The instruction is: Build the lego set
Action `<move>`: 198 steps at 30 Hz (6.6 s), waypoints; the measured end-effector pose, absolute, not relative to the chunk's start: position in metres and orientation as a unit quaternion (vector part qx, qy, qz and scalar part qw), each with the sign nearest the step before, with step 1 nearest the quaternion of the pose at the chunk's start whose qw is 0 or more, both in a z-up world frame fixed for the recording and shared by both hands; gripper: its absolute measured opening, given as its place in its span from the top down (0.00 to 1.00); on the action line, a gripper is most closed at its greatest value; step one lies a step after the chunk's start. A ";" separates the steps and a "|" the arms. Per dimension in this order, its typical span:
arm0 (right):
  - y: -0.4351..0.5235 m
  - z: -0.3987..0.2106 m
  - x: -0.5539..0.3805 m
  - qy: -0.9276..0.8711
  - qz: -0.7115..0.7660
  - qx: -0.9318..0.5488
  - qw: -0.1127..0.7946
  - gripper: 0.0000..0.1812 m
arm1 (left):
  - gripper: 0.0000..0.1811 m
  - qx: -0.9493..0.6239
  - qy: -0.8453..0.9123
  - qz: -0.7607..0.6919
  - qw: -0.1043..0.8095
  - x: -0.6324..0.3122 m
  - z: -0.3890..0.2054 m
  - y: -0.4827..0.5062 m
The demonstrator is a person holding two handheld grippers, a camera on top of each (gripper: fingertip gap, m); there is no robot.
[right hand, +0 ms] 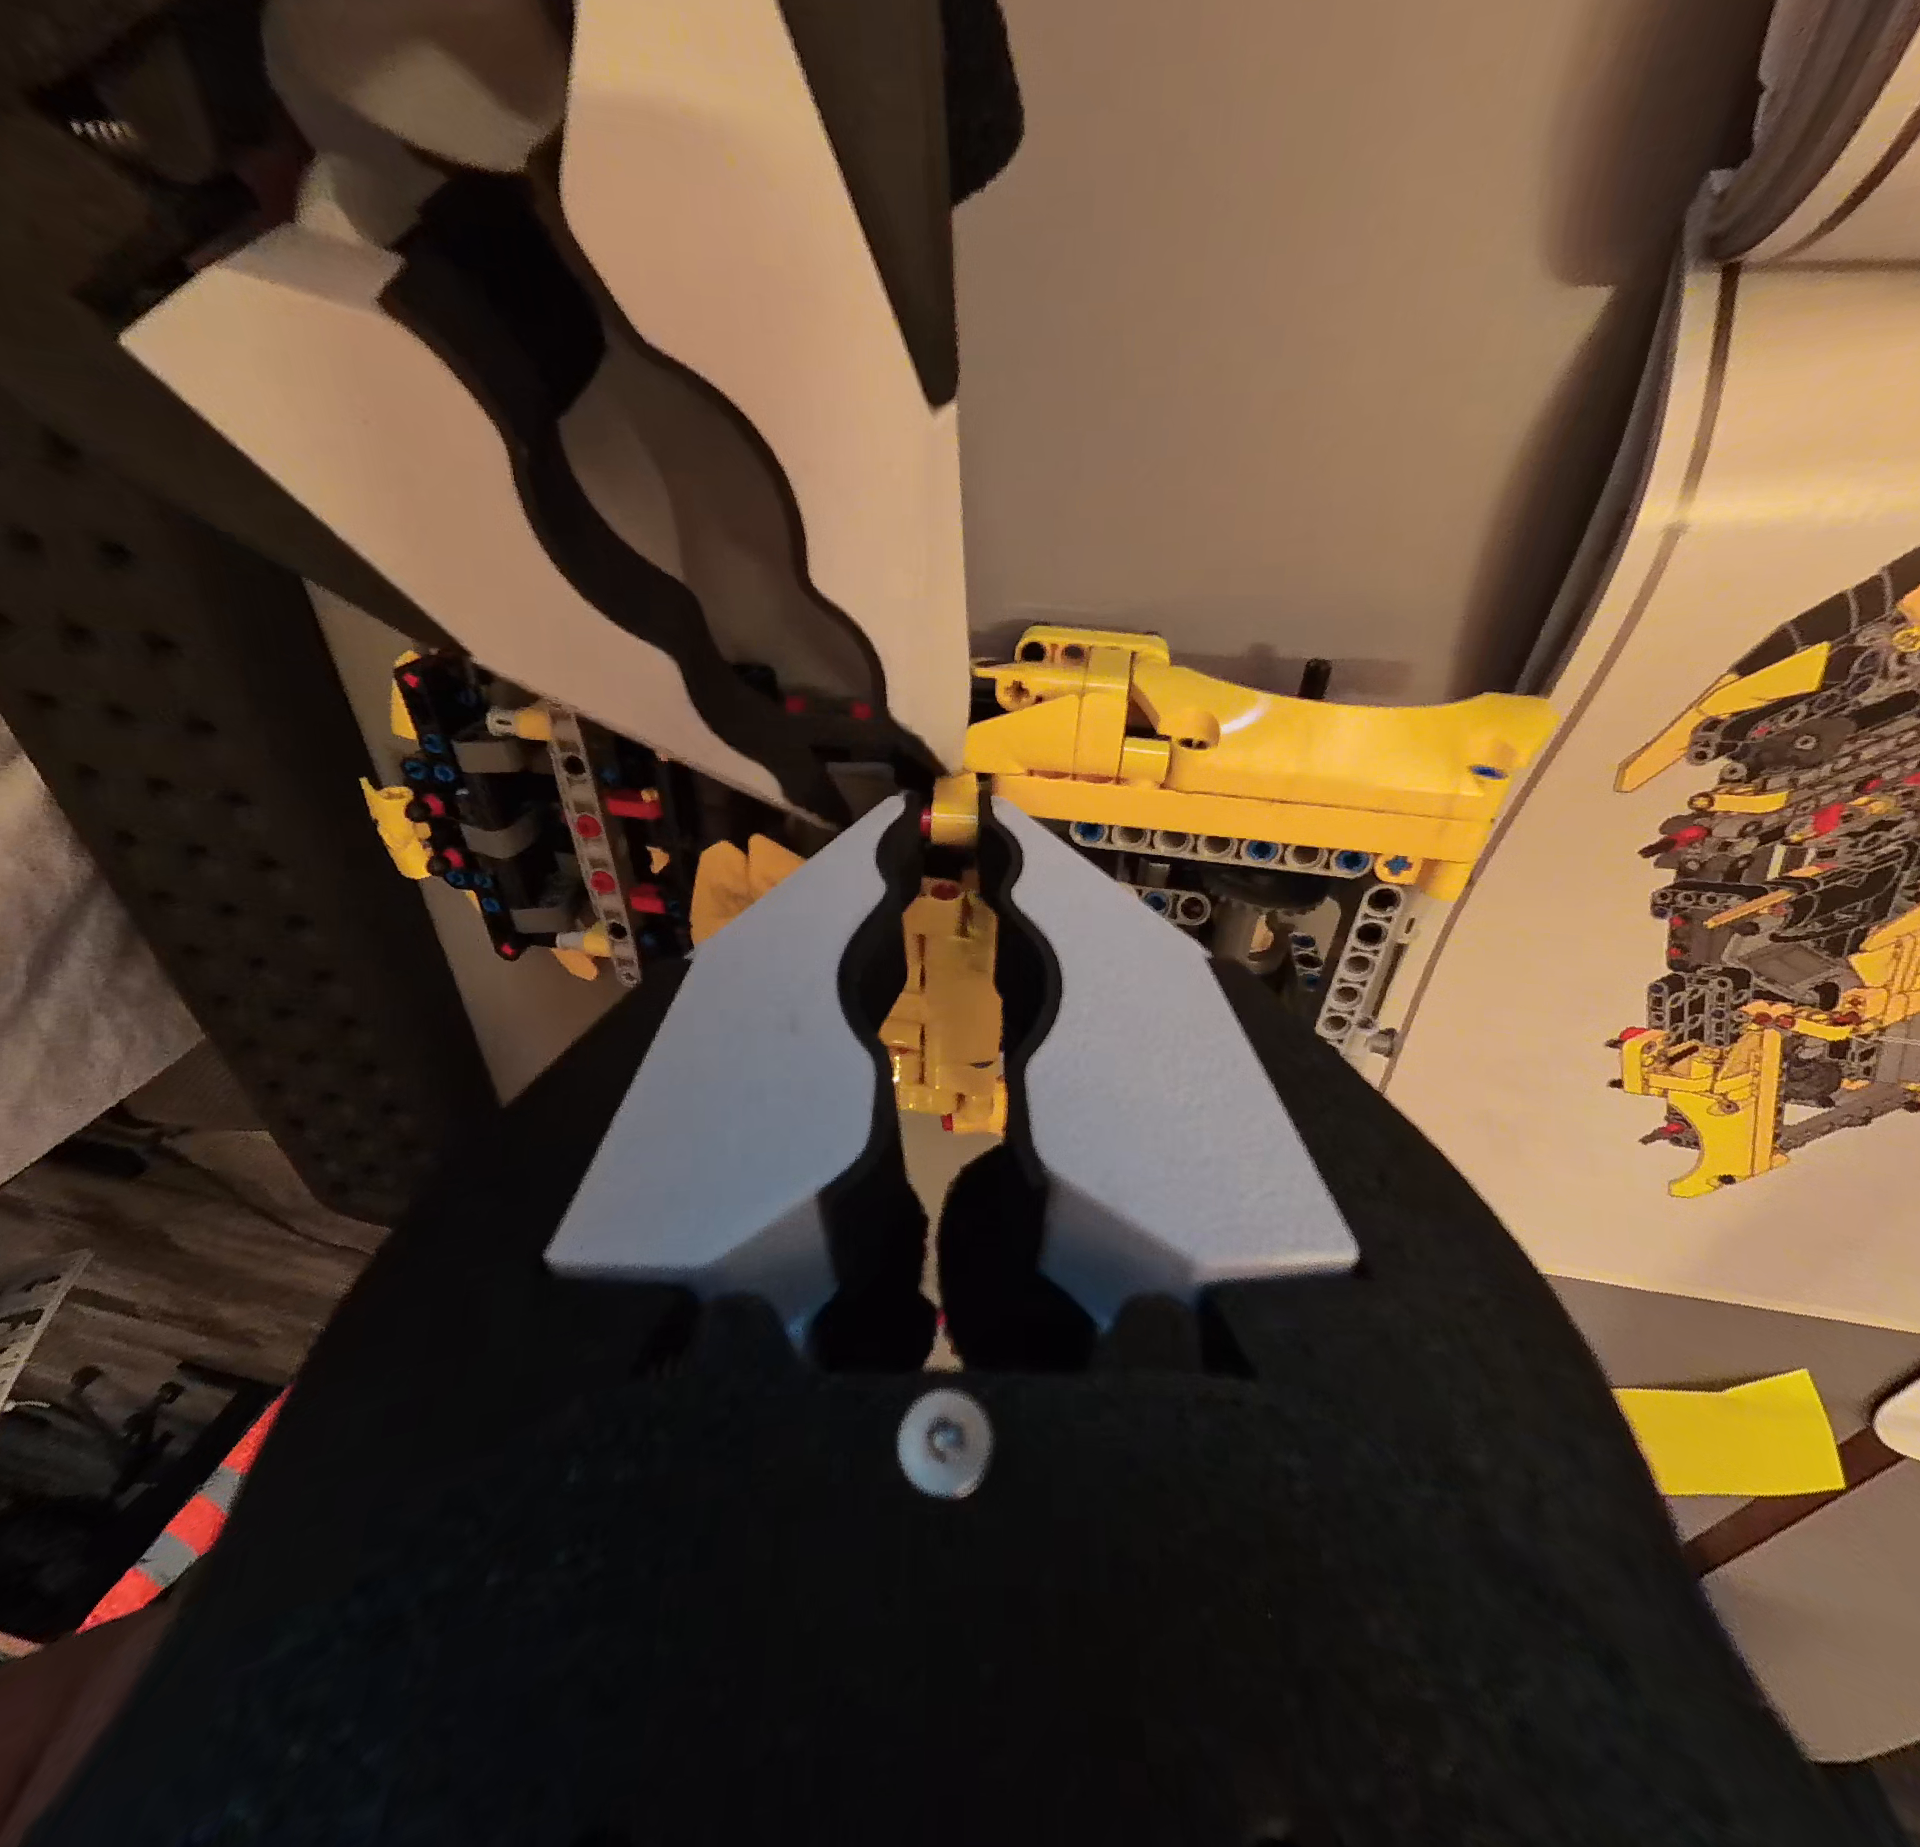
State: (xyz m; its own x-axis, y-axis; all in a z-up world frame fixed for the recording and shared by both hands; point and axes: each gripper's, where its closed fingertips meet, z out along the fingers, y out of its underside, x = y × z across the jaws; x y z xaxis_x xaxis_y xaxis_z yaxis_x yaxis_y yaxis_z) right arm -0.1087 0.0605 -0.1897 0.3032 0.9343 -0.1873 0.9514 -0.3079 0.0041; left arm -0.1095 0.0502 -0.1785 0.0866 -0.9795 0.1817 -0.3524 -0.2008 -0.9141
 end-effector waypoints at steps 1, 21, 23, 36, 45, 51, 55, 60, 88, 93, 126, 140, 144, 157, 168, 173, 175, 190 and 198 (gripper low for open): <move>0.061 -0.189 -0.108 0.585 -0.075 0.806 0.056 0.95 | 0.90 -0.643 0.518 -0.435 0.361 -0.110 -0.178 0.050; 0.060 -0.190 -0.095 0.572 -0.064 0.814 0.078 0.95 | 0.88 -0.642 0.527 -0.447 0.333 -0.097 -0.180 0.047; 0.061 -0.189 -0.094 0.572 -0.067 0.814 0.072 0.95 | 0.88 -0.642 0.523 -0.458 0.322 -0.099 -0.179 0.046; 0.076 -0.145 -0.062 0.383 -0.294 0.856 -0.184 0.95 | 0.81 -0.727 0.340 -0.552 0.227 -0.100 -0.165 0.025; -0.002 -0.180 -0.027 0.282 -0.309 0.883 -0.212 0.95 | 0.91 -0.728 0.301 -0.597 0.150 -0.080 -0.168 0.021; -0.023 -0.193 -0.060 0.295 -0.320 0.877 -0.203 0.95 | 0.92 -0.708 0.328 -0.618 0.097 -0.085 -0.167 0.021; -0.026 -0.194 -0.084 0.291 -0.343 0.868 -0.211 0.96 | 0.93 -0.687 0.381 -0.615 0.065 -0.104 -0.167 0.021; -0.036 -0.186 -0.133 0.289 -0.420 0.837 -0.200 0.95 | 0.93 -0.632 0.493 -0.598 -0.017 -0.147 -0.167 0.024; 0.045 -0.118 -0.196 0.219 -0.593 0.774 -0.014 0.95 | 0.93 -0.487 0.611 -0.297 0.549 -0.183 -0.112 0.054; 0.044 -0.118 -0.195 0.232 -0.584 0.778 -0.011 0.95 | 0.96 -0.485 0.611 -0.291 0.553 -0.183 -0.112 0.052; 0.068 -0.182 -0.156 0.462 -0.237 0.833 0.193 0.96 | 0.88 -0.652 0.481 -0.478 0.338 -0.172 -0.160 0.041; 0.060 -0.187 -0.143 0.445 -0.105 0.846 0.275 0.96 | 0.91 -0.677 0.434 -0.550 0.224 -0.158 -0.169 0.029; 0.058 -0.187 -0.140 0.417 -0.103 0.857 0.284 0.96 | 0.91 -0.674 0.445 -0.539 0.240 -0.156 -0.170 0.028; 0.058 -0.188 -0.138 0.447 -0.071 0.840 0.298 0.96 | 0.91 -0.667 0.453 -0.536 0.249 -0.156 -0.169 0.028; 0.055 -0.186 -0.139 0.459 -0.111 0.836 0.281 0.94 | 0.88 -0.651 0.488 -0.504 0.290 -0.151 -0.167 0.027; 0.056 -0.187 -0.136 0.448 -0.128 0.843 0.270 0.96 | 0.83 -0.650 0.497 -0.489 0.304 -0.151 -0.168 0.032; 0.055 -0.187 -0.135 0.442 -0.138 0.844 0.270 0.96 | 0.81 -0.642 0.511 -0.475 0.318 -0.150 -0.167 0.033; 0.054 -0.187 -0.133 0.445 -0.166 0.837 0.273 0.96 | 0.70 -0.642 0.533 -0.483 0.264 -0.138 -0.167 0.039; 0.054 -0.187 -0.132 0.447 -0.185 0.831 0.273 0.96 | 0.70 -0.640 0.522 -0.507 0.247 -0.133 -0.170 0.035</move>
State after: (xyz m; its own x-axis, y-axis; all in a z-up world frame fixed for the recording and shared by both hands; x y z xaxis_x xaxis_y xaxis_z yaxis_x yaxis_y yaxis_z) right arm -0.1322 0.0536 -0.1866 0.5310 0.6425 -0.5525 0.8450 -0.4502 0.2885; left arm -0.1325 0.0353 -0.1695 -0.0587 -0.9185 0.3910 -0.4176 -0.3332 -0.8453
